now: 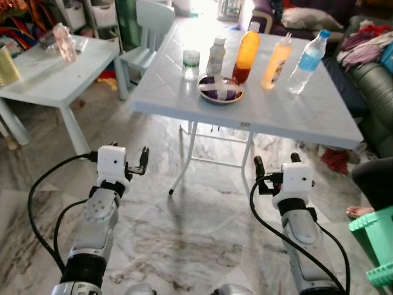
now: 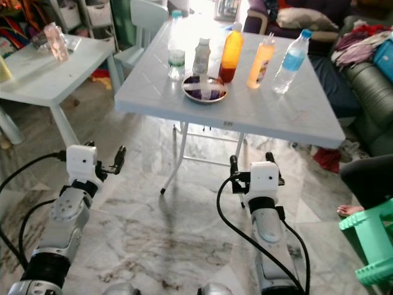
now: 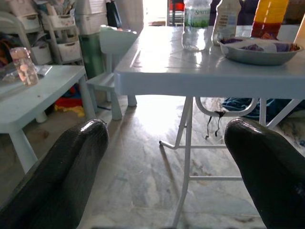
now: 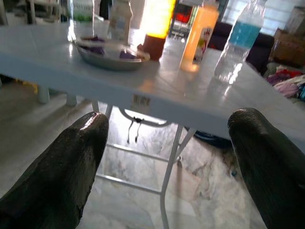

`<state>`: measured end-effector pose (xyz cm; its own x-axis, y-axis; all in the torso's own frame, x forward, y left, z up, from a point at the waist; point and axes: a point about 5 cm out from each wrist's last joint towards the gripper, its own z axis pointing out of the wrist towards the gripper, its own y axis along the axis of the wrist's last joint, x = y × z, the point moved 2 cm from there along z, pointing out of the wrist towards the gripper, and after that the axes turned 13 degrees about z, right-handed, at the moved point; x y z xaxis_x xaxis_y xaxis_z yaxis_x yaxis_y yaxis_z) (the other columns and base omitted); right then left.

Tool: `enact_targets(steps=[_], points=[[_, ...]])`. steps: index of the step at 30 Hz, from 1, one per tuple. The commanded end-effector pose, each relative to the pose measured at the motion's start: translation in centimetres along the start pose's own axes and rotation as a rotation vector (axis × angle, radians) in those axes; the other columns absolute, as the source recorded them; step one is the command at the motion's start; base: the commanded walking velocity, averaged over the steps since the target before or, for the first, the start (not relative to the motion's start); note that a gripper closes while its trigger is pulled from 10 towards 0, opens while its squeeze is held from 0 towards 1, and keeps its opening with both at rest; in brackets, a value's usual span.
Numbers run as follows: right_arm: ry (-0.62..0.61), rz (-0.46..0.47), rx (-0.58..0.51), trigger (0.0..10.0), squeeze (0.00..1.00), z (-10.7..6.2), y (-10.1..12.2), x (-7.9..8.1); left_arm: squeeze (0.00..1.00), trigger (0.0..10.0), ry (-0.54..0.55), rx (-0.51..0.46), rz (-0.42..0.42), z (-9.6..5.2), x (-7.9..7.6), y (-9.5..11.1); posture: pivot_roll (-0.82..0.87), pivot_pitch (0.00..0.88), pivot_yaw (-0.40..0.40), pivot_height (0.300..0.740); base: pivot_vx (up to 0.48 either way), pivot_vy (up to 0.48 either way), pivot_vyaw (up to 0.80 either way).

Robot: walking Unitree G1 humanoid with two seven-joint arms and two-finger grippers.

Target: Restocking fridge

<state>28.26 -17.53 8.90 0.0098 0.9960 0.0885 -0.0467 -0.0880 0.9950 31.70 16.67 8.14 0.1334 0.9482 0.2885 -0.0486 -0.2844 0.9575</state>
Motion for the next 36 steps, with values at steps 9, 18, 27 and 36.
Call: enact_targets(steps=[9, 18, 27, 36], points=[[-0.016, -0.012, 0.001, 10.0, 0.0, 0.0, 0.1, -0.7, 0.0, 10.0, -0.068, -0.019, -0.009, -0.1, -1.7, 0.6, 0.0, 0.079, -0.035, 0.74, 0.48, 0.0, 0.0], [-0.019, -0.015, 0.014, 10.0, 0.0, -0.1, -0.2, -0.7, 0.0, 10.0, -0.089, -0.023, -0.008, -0.4, -2.3, 0.6, 0.0, 0.082, -0.035, 0.74, 0.48, 0.0, 0.0], [-0.012, -0.011, 0.012, 10.0, 0.0, 0.0, -0.2, -0.5, 0.0, 10.0, -0.095, -0.023, -0.005, -0.4, -2.3, 0.7, 0.01, 0.082, -0.036, 0.74, 0.472, 0.0, -0.55], [0.027, -0.026, -0.005, 10.0, 0.0, 0.2, 0.2, -0.1, 0.0, 10.0, -0.083, -0.031, -0.014, -0.3, -2.3, 1.0, 0.01, 0.078, -0.039, 0.74, 0.389, 0.0, 0.05]])
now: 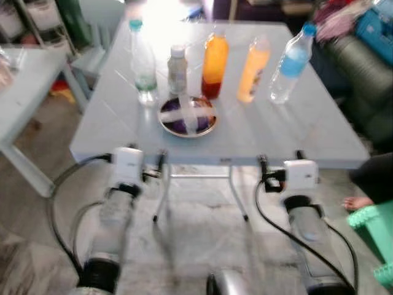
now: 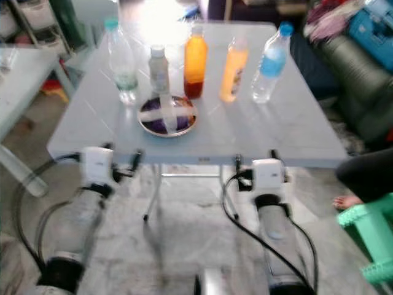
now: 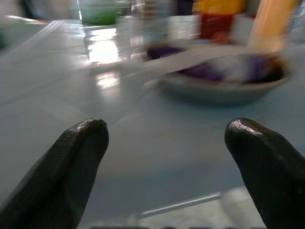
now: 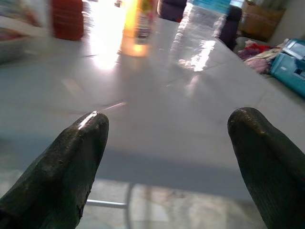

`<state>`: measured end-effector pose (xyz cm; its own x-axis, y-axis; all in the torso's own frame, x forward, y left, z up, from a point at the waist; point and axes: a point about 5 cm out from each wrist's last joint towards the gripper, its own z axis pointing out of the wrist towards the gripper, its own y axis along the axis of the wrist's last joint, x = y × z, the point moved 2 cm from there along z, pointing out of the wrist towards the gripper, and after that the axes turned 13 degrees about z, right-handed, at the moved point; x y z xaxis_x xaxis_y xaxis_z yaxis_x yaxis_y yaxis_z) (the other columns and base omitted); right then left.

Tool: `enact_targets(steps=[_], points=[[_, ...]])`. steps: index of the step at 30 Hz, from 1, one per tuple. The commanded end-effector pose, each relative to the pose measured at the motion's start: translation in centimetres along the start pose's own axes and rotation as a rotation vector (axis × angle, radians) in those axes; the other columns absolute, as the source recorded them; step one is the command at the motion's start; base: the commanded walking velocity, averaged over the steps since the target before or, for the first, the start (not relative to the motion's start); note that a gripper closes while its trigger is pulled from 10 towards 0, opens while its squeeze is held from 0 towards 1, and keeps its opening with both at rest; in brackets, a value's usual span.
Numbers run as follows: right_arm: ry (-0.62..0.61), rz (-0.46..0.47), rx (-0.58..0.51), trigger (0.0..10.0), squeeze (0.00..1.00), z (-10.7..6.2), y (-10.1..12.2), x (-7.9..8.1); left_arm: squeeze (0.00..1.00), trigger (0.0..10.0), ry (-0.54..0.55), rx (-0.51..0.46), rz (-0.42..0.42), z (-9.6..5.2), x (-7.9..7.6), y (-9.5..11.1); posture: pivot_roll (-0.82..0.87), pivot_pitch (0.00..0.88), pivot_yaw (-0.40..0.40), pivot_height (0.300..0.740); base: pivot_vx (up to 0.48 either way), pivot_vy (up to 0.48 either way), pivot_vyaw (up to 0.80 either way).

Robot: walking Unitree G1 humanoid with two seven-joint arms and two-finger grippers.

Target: Restocking fridge

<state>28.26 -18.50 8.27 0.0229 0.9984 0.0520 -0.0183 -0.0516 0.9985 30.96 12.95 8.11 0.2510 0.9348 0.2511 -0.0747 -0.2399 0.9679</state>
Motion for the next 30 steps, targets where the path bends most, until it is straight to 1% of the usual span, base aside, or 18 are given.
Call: enact_targets(steps=[1, 4, 9, 13, 20, 25, 27, 28, 30], points=[[0.066, -0.016, -0.039, 10.0, 0.0, 0.2, 0.9, 1.3, 0.0, 10.0, 0.04, 0.002, 0.026, -0.3, 1.4, 0.0, 0.01, 0.078, -0.039, 0.74, 0.401, 0.0, 0.76], [0.077, -0.035, -0.05, 10.0, 0.0, 0.2, 1.1, 1.6, 0.0, 10.0, 0.052, -0.011, 0.023, -0.3, 1.7, 0.2, 0.01, 0.078, -0.041, 0.74, 0.134, 0.0, 0.75], [0.074, -0.02, -0.052, 10.0, 0.0, 0.2, 1.1, 1.6, 0.0, 10.0, 0.068, -0.016, 0.017, -0.3, 2.1, 0.3, 0.01, 0.078, -0.043, 0.74, 0.0, 0.0, 0.74], [0.074, -0.018, -0.048, 10.0, 0.0, 0.2, 1.0, 1.6, 0.0, 10.0, 0.071, -0.019, 0.016, -0.3, 2.2, 0.4, 0.01, 0.077, -0.044, 0.74, 0.0, 0.0, 0.46], [0.075, 0.012, -0.04, 10.0, 0.0, 0.2, 0.8, 1.7, 0.0, 10.0, 0.073, -0.021, 0.02, -0.3, 2.4, 0.4, 0.01, 0.079, -0.044, 0.74, 0.0, 0.0, 0.0], [0.081, 0.034, -0.035, 10.0, 0.0, 0.1, 0.8, 2.1, 0.0, 10.0, 0.072, -0.024, 0.023, -0.2, 2.4, 0.5, 0.01, 0.079, -0.044, 0.74, 0.0, 0.0, 0.0], [0.074, 0.071, -0.031, 10.0, 0.0, 0.3, 1.0, 2.2, 0.0, 10.0, 0.072, -0.025, 0.023, -0.2, 2.4, 0.5, 0.01, 0.079, -0.044, 0.74, 0.0, 0.0, 0.0], [0.068, 0.106, -0.028, 10.0, 0.0, 0.5, 1.2, 2.2, 0.0, 10.0, 0.07, -0.025, 0.023, -0.1, 2.4, 0.5, 0.01, 0.079, -0.044, 0.74, 0.0, 0.0, 0.0], [0.067, 0.116, -0.026, 10.0, 0.0, 0.6, 1.2, 2.3, 0.0, 10.0, 0.069, -0.026, 0.023, -0.1, 2.4, 0.5, 0.01, 0.079, -0.044, 0.74, 0.0, 0.0, 0.0]])
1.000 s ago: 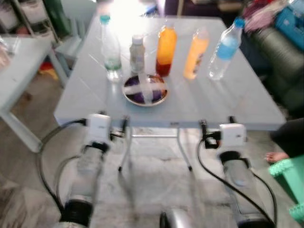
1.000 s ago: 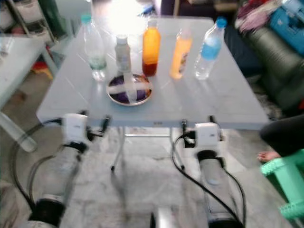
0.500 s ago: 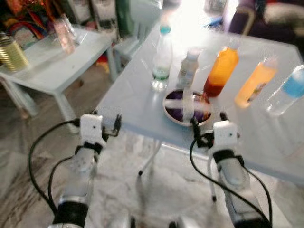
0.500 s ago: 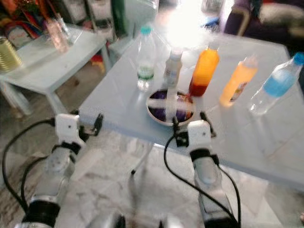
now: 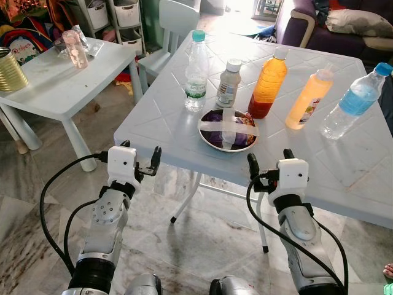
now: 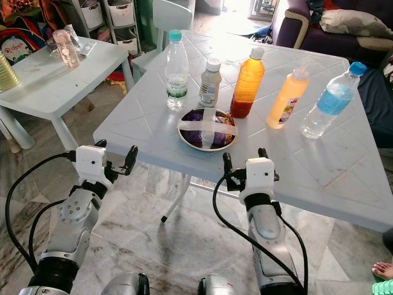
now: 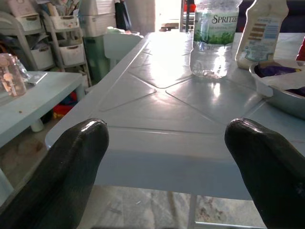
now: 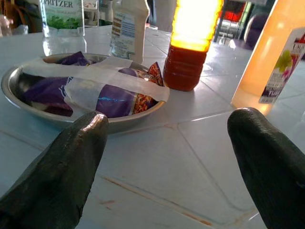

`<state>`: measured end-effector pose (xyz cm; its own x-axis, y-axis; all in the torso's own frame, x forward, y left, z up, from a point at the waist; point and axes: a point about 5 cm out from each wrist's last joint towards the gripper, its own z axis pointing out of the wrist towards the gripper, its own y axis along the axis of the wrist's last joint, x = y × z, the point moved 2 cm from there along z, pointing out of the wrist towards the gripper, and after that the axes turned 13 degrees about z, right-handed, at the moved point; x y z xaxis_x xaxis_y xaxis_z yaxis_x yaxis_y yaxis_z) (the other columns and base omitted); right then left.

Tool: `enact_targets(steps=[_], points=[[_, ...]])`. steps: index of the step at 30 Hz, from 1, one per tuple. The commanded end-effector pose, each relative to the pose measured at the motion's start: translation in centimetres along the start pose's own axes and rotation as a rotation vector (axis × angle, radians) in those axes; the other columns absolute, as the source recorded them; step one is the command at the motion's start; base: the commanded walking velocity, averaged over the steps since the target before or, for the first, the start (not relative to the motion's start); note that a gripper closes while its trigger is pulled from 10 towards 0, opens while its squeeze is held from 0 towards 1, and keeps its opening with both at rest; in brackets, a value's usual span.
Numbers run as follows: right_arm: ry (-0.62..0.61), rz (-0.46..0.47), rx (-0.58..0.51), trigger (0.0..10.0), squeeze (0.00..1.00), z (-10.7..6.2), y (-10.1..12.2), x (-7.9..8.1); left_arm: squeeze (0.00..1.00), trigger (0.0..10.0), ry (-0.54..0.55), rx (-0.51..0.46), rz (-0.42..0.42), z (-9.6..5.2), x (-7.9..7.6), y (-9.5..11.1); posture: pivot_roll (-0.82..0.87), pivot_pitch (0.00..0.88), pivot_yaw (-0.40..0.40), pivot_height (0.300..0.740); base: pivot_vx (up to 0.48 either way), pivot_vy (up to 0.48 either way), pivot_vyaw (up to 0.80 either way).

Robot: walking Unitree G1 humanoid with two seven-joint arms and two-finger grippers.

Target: Restocking fridge

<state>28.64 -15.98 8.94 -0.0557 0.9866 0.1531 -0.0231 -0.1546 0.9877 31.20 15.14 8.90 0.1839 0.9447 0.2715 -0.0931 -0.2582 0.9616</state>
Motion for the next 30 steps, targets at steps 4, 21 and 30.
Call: enact_targets(steps=[4, 21, 30], points=[[0.044, 0.208, 0.068, 10.0, 0.0, 1.1, 0.1, 1.4, 0.0, 10.0, -0.008, -0.006, -0.002, 0.1, -0.4, 0.1, 0.02, 0.081, -0.049, 0.74, 0.0, 0.0, 0.0], [0.459, -0.248, 0.104, 10.0, 0.0, 2.4, 1.0, 4.3, 0.0, 10.0, -0.024, 0.02, 0.002, -0.3, -1.0, -0.3, 0.03, 0.101, -0.05, 0.74, 0.0, 0.0, 0.0], [0.702, -0.391, 0.198, 10.0, 0.0, 2.3, 0.2, 3.8, 0.0, 10.0, -0.042, 0.033, 0.024, -0.3, -1.4, -0.4, 0.03, 0.109, -0.038, 0.74, 0.0, 0.0, 0.0]])
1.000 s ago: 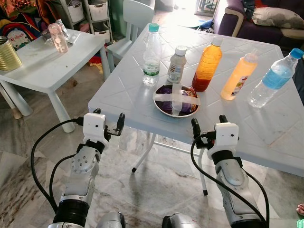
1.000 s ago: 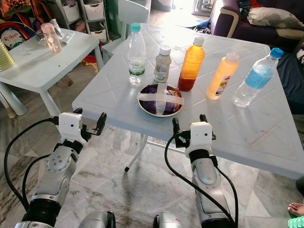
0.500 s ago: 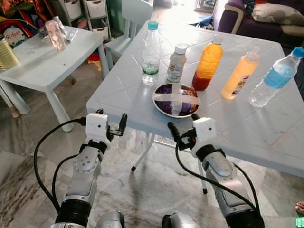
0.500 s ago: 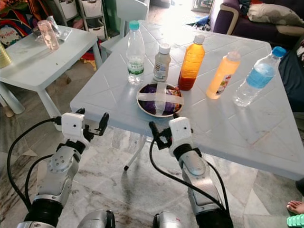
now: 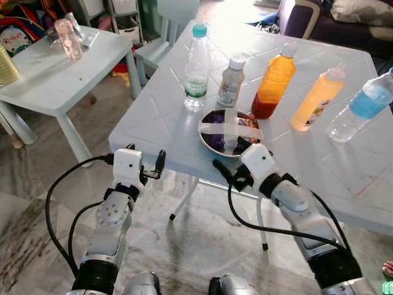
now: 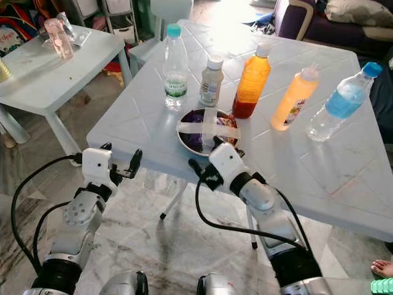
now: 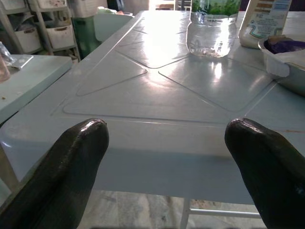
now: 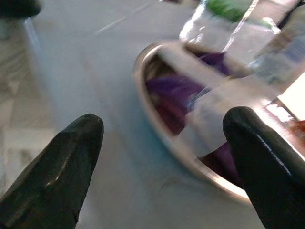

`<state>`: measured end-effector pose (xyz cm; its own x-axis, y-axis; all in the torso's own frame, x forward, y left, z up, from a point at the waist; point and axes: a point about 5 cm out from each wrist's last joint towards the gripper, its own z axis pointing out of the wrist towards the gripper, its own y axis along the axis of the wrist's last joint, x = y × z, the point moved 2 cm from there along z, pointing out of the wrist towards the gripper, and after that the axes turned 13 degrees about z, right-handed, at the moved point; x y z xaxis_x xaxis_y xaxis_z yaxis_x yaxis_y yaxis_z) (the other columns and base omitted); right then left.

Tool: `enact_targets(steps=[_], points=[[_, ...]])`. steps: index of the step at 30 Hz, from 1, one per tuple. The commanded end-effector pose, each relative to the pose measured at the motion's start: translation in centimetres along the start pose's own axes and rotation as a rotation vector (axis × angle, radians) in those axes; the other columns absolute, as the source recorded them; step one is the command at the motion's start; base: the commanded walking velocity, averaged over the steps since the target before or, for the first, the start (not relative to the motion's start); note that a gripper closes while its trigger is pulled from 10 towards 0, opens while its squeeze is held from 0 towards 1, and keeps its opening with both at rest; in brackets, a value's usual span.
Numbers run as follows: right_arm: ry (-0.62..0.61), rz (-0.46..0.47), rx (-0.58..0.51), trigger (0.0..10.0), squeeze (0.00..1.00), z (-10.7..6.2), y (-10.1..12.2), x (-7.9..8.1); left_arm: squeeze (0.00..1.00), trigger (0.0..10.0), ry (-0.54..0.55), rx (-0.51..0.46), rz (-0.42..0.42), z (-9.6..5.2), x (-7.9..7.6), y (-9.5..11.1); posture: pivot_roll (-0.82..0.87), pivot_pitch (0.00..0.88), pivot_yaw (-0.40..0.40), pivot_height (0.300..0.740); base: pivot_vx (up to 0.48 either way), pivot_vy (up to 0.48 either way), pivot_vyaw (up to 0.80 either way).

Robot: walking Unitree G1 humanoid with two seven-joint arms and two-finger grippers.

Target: Restocking fridge

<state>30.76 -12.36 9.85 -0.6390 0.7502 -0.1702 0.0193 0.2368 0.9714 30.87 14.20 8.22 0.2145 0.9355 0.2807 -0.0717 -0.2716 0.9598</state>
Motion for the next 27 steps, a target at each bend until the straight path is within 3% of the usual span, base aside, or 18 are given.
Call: enact_targets(steps=[1, 6, 7, 8, 16, 17, 18, 27], points=[[0.097, -0.046, 0.016, 10.0, 0.0, 0.1, 0.0, 0.2, 0.0, 10.0, -0.013, 0.009, 0.016, -0.1, -0.3, 0.0, 0.03, 0.109, -0.038, 0.74, 0.0, 0.0, 0.0], [0.156, -0.075, 0.04, 9.8, 0.0, 0.1, -0.1, 0.2, 0.0, 10.0, -0.018, 0.009, 0.019, -0.2, -0.4, 0.0, 0.04, 0.109, -0.041, 0.74, 0.0, 0.0, 0.0], [0.18, -0.08, 0.067, 0.5, 0.0, 0.0, -0.3, 0.1, 0.0, 10.0, -0.015, 0.011, 0.021, -0.2, -0.3, 0.0, 0.04, 0.109, -0.041, 0.74, 0.0, 0.0, 0.0], [0.193, -0.081, 0.092, 0.0, 0.0, -0.1, -0.7, -0.1, 0.0, 10.0, -0.013, 0.014, 0.022, -0.2, -0.3, -0.1, 0.04, 0.109, -0.044, 0.74, 0.0, 0.0, 0.0], [0.194, -0.152, 0.165, 0.0, 0.0, -0.7, -1.7, -1.4, 0.0, 10.0, -0.024, 0.022, 0.025, -0.5, -0.5, -0.2, 0.05, 0.113, -0.035, 0.74, 0.0, 0.0, 0.0], [0.192, -0.189, 0.18, 3.2, 0.0, -0.8, -1.7, -1.9, 0.0, 10.0, -0.027, 0.023, 0.027, -0.5, -0.5, -0.3, 0.05, 0.113, -0.032, 0.74, 0.0, 0.0, 0.0], [0.18, -0.197, 0.185, 10.0, 0.0, -0.8, -1.6, -2.4, 0.0, 10.0, -0.028, 0.024, 0.028, -0.5, -0.5, -0.3, 0.05, 0.113, -0.03, 0.74, 0.0, 0.0, 0.0], [0.145, -0.321, 0.238, 10.0, 0.0, -1.3, -1.1, -5.6, 0.0, 10.0, -0.037, 0.027, 0.037, -0.4, -0.4, -0.2, 0.05, 0.117, -0.022, 0.74, 0.0, 0.0, 0.0]])
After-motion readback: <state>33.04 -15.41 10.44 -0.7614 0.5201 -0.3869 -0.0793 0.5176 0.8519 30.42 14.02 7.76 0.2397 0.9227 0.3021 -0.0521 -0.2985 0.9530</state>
